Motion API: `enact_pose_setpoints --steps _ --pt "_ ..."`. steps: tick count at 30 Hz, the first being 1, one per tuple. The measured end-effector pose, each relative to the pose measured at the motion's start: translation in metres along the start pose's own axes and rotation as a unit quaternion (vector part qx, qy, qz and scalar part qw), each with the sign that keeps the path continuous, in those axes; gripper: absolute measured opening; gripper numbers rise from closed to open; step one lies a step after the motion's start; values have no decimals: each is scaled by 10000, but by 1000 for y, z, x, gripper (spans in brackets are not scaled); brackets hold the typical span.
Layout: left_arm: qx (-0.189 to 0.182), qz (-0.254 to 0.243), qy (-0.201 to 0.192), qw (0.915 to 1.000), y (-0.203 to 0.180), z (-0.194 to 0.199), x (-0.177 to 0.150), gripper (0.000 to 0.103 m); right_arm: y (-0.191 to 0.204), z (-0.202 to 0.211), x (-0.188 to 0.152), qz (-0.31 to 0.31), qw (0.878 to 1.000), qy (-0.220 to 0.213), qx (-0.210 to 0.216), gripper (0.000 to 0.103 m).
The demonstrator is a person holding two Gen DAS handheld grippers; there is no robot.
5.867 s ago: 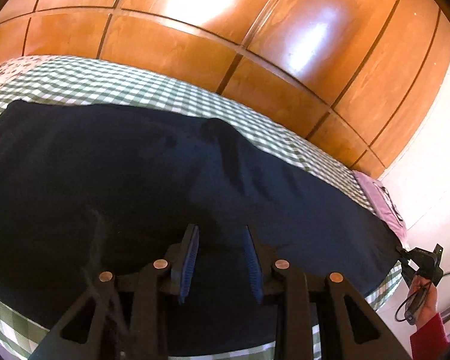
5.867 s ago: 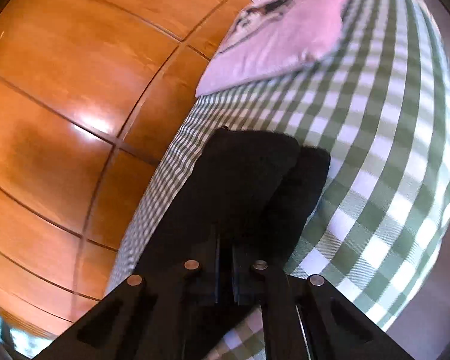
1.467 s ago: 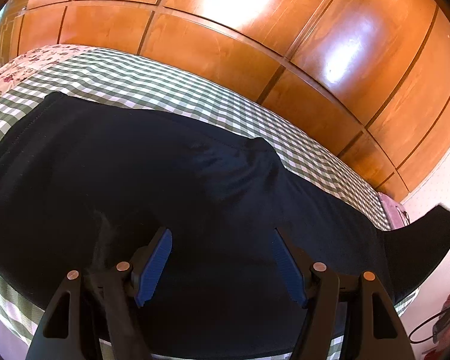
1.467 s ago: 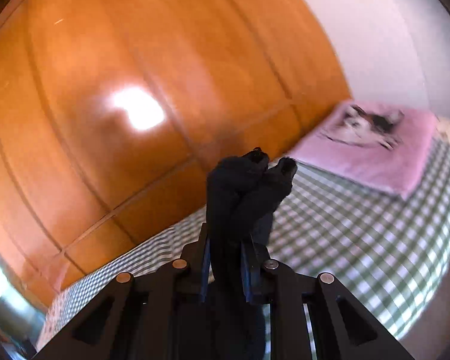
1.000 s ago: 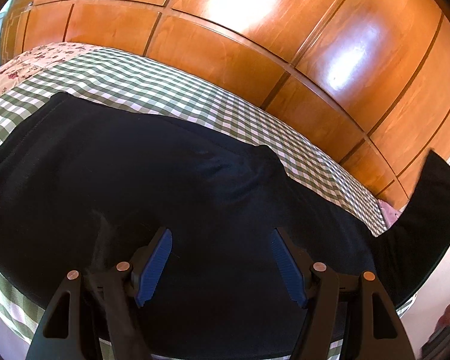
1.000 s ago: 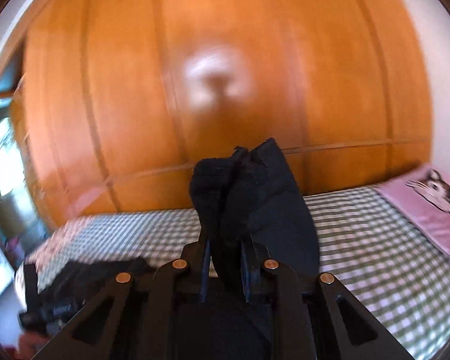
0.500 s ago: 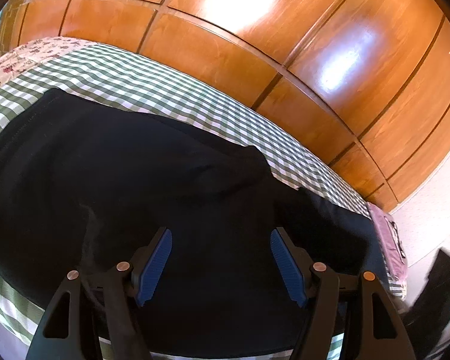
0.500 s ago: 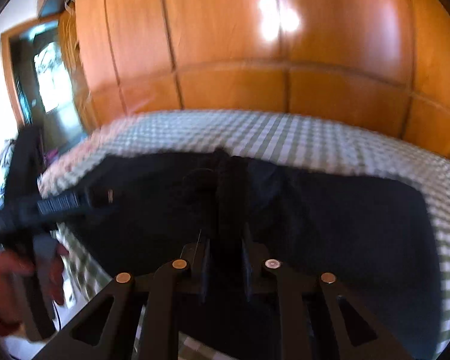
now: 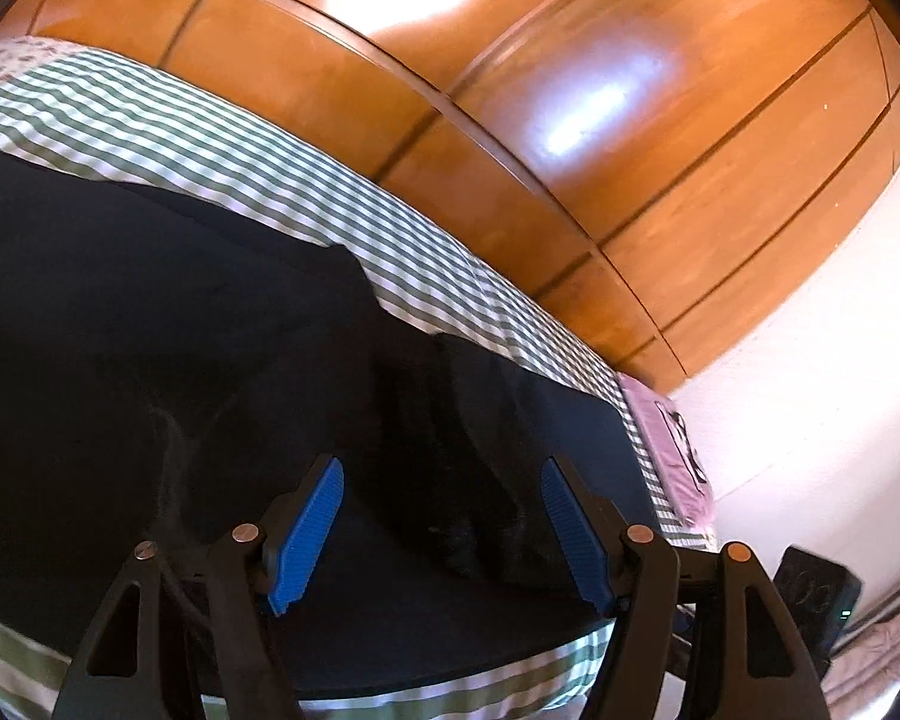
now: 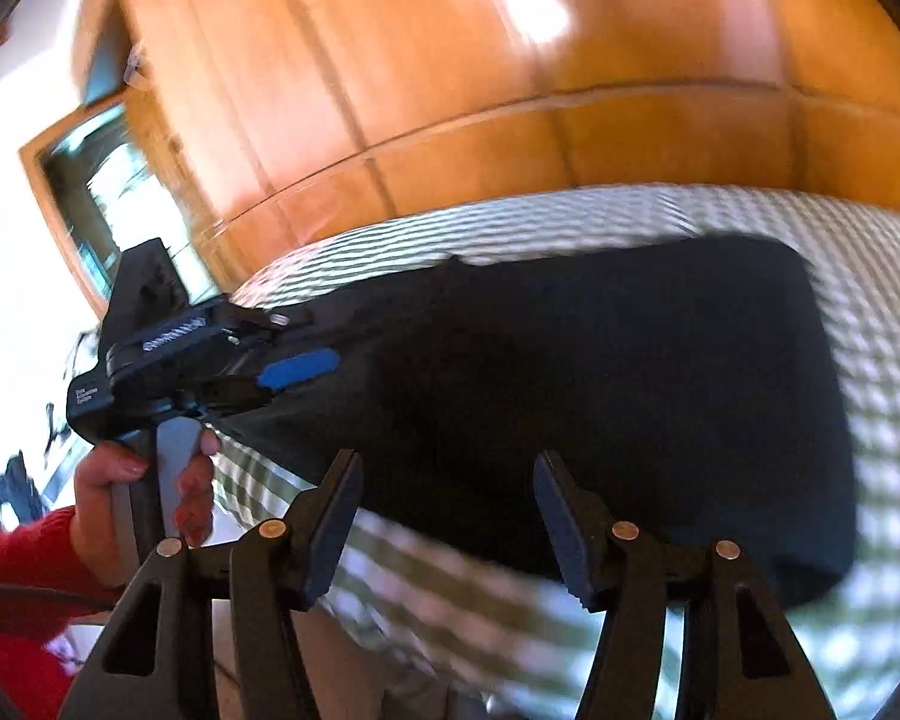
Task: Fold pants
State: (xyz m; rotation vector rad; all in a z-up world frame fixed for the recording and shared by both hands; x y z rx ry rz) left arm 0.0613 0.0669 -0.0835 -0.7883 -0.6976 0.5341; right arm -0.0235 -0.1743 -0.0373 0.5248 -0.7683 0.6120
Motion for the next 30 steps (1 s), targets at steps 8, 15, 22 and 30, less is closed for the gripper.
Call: enact_pose_setpoints --steps 8,15,22,30 --pt "458 -77 333 9984 -3 -41 -14 59 -56 22 -23 -992 9942 -72 -416 60" --pt "345 -415 401 9977 -22 -30 -24 19 -72 19 -17 -1096 9891 81 -980 56" --pt "920 -855 424 9912 -5 -35 -36 20 -77 18 -30 -1073 9900 336 -852 57" --pt "606 -494 378 9962 0 -28 -28 31 -48 63 -14 -185 9977 179 -634 58"
Point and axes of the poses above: each gripper's, at about its wrist camera, not at the fingertips, and z roughly against the way its jaws point, y to its left, x to its top, the point moved 5 cm from there along -z, roughly the way its jaws point, and after that the axes turned 14 degrees about z, right-handed, at the moved point
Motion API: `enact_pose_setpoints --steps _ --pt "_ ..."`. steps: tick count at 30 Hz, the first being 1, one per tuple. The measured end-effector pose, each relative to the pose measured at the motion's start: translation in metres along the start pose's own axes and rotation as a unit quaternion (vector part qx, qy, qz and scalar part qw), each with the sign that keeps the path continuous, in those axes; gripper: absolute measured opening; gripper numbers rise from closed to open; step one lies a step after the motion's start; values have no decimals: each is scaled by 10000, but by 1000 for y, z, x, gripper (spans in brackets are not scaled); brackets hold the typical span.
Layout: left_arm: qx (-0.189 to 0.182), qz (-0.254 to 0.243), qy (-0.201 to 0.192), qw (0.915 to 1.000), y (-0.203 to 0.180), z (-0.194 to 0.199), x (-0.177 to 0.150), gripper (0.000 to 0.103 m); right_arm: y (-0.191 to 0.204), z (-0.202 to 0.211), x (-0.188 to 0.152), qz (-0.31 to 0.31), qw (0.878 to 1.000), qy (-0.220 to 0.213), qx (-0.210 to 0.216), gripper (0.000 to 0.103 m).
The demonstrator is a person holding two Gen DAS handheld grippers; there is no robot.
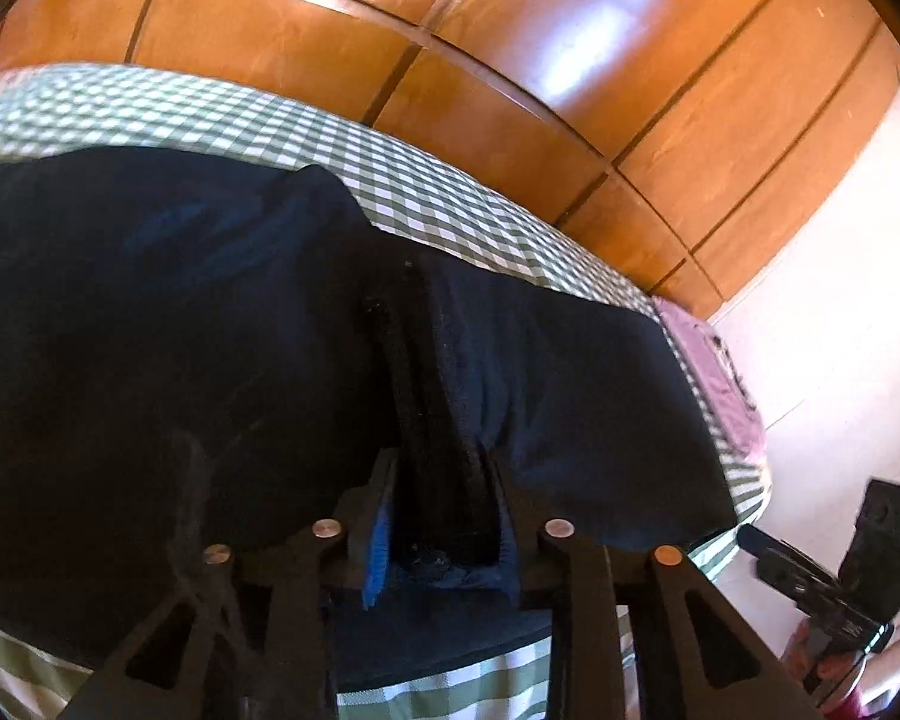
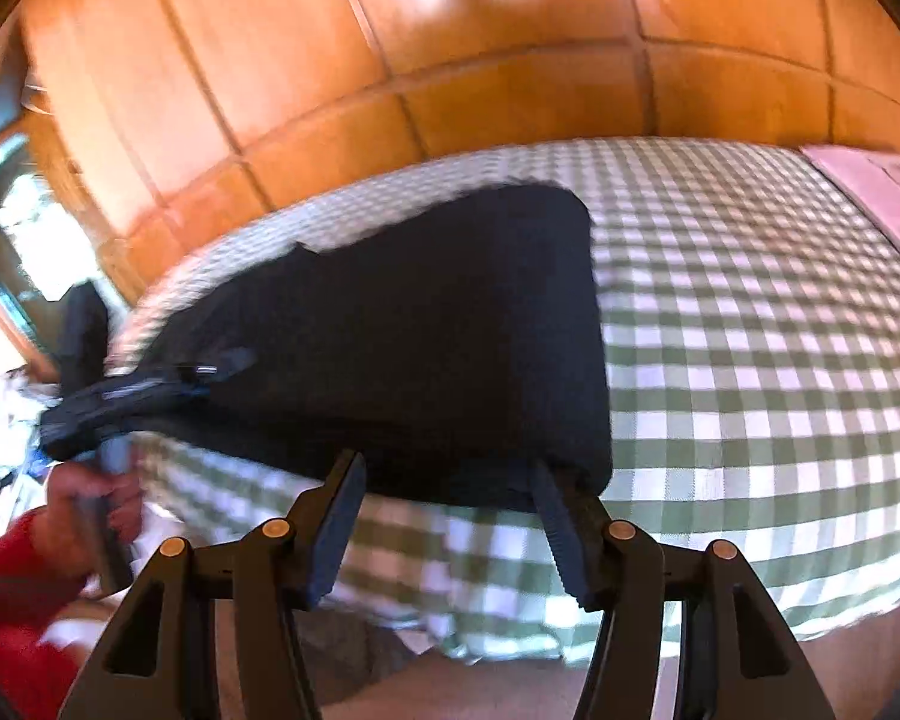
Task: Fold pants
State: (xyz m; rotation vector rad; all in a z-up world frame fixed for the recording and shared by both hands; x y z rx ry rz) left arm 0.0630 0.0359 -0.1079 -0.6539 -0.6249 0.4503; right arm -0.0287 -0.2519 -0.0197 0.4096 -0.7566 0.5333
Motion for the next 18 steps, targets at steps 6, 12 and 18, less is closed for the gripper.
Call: enact_pose_setpoints --steps 6,12,18 --pt "153 -50 -393 9991 -4 10 9 34 -10 11 44 395 9968 -452 -527 56" --pt "476 -238 -336 9980 -2 2 7 37 -36 -63 85 385 9947 7 -956 21" --pt "548 -374 -290 9974 0 -3 7 39 -73 -117 93 92 9907 392 -1298 17"
Point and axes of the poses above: each gripper's, at about its wrist camera, not at the fingertips, and z roughly against the way its jaws point, y to its left, x to its top, the point moved 5 cm from there along -z, roughly the way its jaws point, and after that the axes turned 14 degrees about z, right-handed, at the moved point
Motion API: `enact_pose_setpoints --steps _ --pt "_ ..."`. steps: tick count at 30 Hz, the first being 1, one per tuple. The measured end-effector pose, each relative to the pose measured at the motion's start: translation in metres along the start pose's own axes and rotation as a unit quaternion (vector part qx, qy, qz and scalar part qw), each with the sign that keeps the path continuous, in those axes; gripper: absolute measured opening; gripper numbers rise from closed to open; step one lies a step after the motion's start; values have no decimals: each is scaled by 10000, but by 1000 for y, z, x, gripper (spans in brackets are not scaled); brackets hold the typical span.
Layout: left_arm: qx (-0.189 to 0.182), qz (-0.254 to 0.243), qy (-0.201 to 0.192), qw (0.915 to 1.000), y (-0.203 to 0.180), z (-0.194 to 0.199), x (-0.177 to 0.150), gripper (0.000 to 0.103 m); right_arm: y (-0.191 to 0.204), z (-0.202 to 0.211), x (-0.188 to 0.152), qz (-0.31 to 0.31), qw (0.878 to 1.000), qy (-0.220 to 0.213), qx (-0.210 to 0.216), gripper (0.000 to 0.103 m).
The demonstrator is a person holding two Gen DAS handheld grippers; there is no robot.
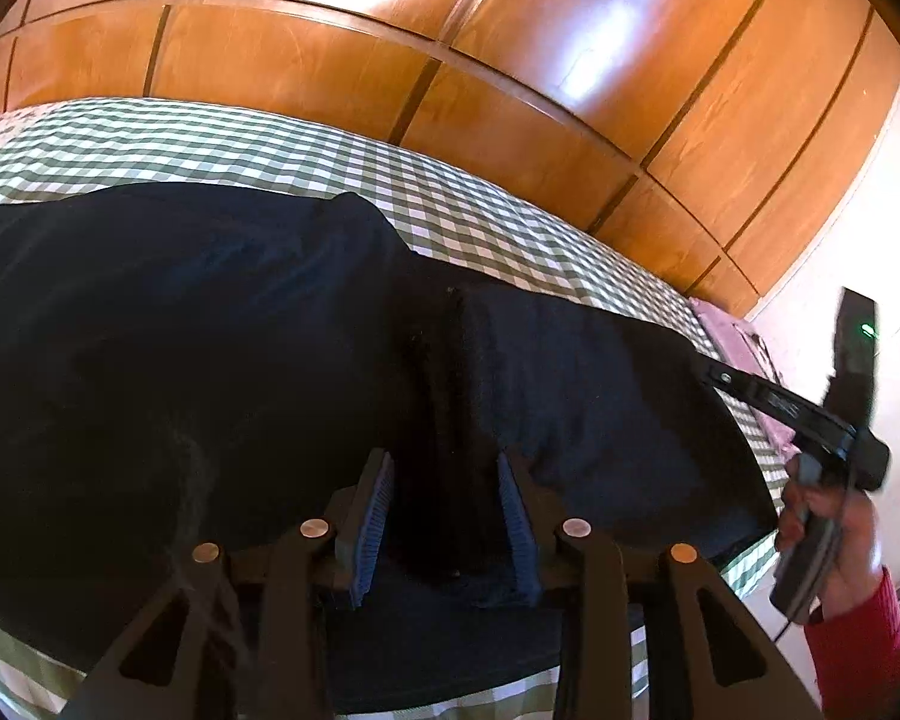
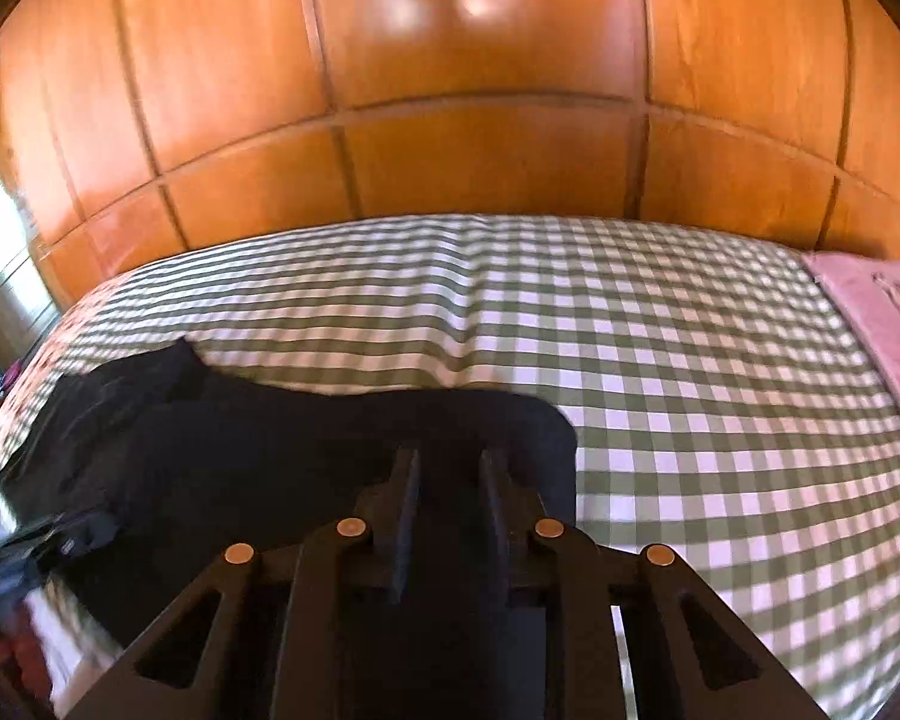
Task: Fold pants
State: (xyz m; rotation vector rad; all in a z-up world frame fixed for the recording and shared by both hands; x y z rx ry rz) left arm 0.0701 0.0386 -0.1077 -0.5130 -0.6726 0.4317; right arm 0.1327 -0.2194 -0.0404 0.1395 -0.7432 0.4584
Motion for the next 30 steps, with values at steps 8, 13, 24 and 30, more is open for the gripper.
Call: enact_pose_setpoints --steps 8,13,24,30 --pt "143 -451 -184 9987 -5 -6 -7 46 -12 -17 -17 -289 9986 -393 -179 3" --pt "-180 101 -33 9998 7 7 0 47 -6 -10 -11 -132 9989 -361 -279 4" --pt "249 1085 -874 9899 61 79 31 48 105 41 -20 569 9934 -670 733 38" --pt "829 1596 -1386 9739 117 134 36 49 161 31 -35 1000 9855 -526 1263 38"
Point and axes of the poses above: each gripper's, at about its wrist camera, not at the fingertips, and z roughly against the way its jaws point, y to its left, x to its top, the point moved 5 cm from there along -z, roughly the way its jaws point, and after that the axes turned 14 degrees about z, right-handed, at the moved point
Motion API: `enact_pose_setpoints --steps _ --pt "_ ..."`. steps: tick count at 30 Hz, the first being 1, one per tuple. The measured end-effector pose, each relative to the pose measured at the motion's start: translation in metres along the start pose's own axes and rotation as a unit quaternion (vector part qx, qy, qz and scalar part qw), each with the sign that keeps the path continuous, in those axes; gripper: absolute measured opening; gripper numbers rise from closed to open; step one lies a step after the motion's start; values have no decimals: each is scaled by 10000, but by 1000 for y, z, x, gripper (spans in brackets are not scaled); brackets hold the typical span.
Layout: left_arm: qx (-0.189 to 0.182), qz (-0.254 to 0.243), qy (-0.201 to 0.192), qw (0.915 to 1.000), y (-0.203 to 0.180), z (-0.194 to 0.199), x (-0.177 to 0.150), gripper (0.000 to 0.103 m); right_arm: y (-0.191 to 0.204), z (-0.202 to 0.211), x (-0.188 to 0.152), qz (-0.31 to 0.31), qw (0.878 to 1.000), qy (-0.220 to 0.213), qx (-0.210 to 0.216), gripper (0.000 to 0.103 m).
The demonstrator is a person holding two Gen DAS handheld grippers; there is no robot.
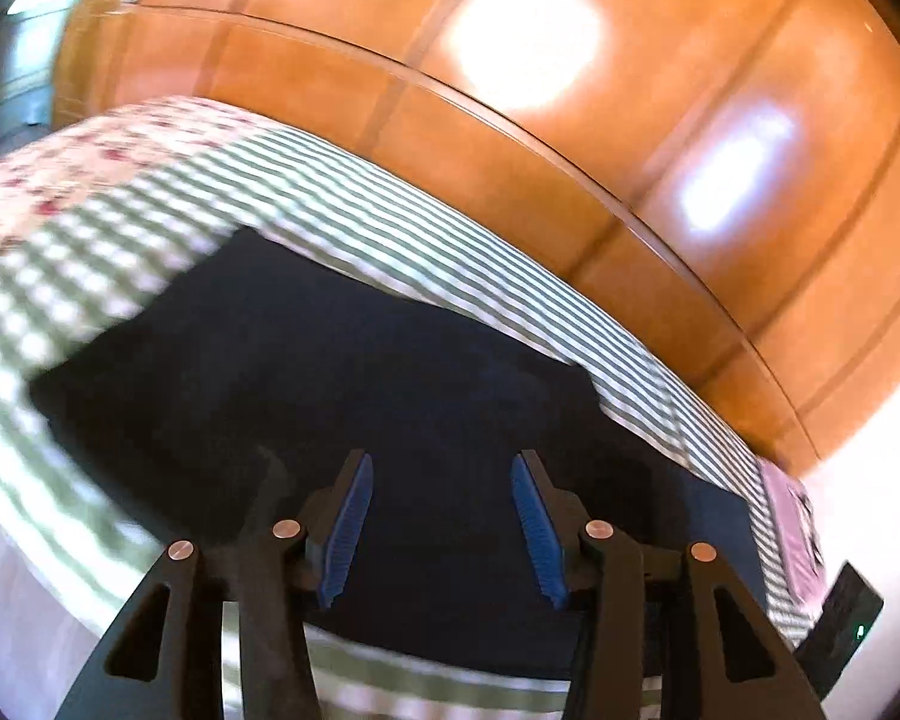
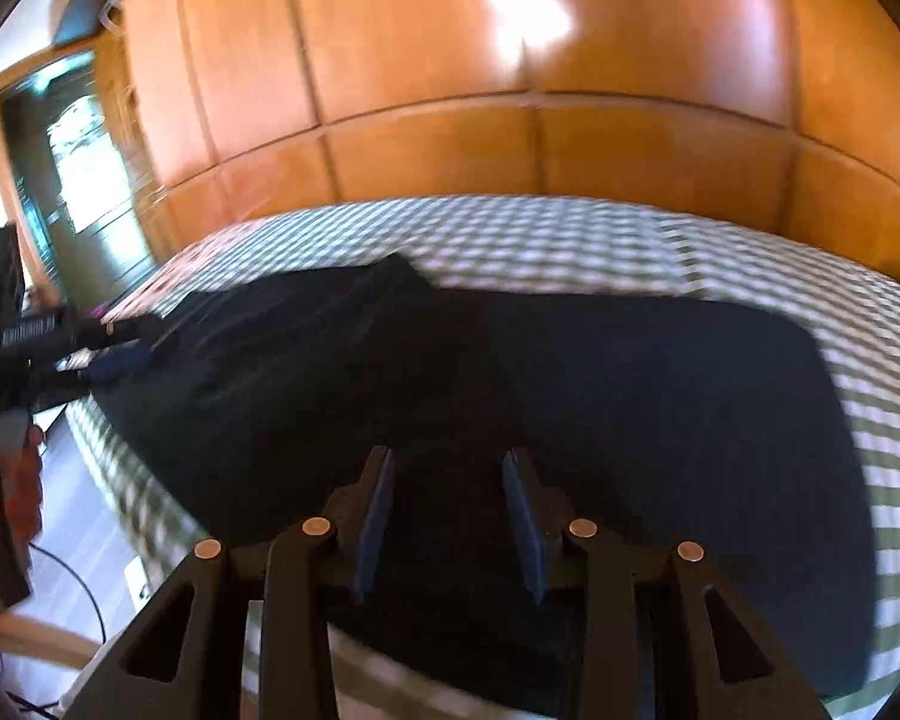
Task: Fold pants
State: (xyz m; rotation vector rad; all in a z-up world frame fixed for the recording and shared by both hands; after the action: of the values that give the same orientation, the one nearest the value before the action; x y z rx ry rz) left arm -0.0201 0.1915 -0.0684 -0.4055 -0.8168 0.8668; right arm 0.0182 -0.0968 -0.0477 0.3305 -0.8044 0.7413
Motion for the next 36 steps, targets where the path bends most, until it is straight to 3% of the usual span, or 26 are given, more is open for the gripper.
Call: enact_pose_setpoints --steps 3,6,8,12,14,17,20,24,28,30,36 --pt "284 355 -266 9986 32 20 13 50 8 -3 -2 16 10000 24 -27 38" --pt "558 1119 -586 9904 70 39 33 54 3 -4 -3 -90 9999 52 52 38" --pt "670 1855 -740 9776 101 53 40 59 -1 -4 -4 -169 9998 27 111 38" --pt "677 2680 -647 9589 137 58 38 60 -2 0 -6 -235 9996 -46 128 38" --pt "500 2939 -493 9532 147 53 34 59 -1 1 -7 -262 9995 -67 133 38" --pt "124 3017 -341 9527 145 46 29 59 -3 1 -7 -297 9994 -86 161 38" --pt "101 3010 -183 9534 145 31 27 58 -4 2 -7 -305 9994 -84 172 38" --pt "-200 3405 -176 9399 156 21 26 58 -3 2 -7 -323 9993 -95 162 38" --pt "-350 3201 -249 9464 154 21 32 55 -3 2 -8 -328 9993 -113 143 38" --pt "-422 3102 -250 9494 151 18 34 41 -3 1 -7 -335 9993 -119 139 38" --pt "-271 2613 -219 9646 135 -3 39 19 -3 1 -8 -382 9991 -138 142 38"
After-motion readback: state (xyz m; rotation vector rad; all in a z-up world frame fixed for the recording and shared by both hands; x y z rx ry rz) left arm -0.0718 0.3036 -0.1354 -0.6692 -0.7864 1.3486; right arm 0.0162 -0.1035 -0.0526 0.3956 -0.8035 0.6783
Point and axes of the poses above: each gripper's, at about its wrist camera, not at the fingertips, and z roughly against the way its jaws point, y to its left, x to its top, the point moved 5 cm from there along -z, roughly the way its jaws point, and after that the axes turned 14 degrees about z, right-handed, at the moved point
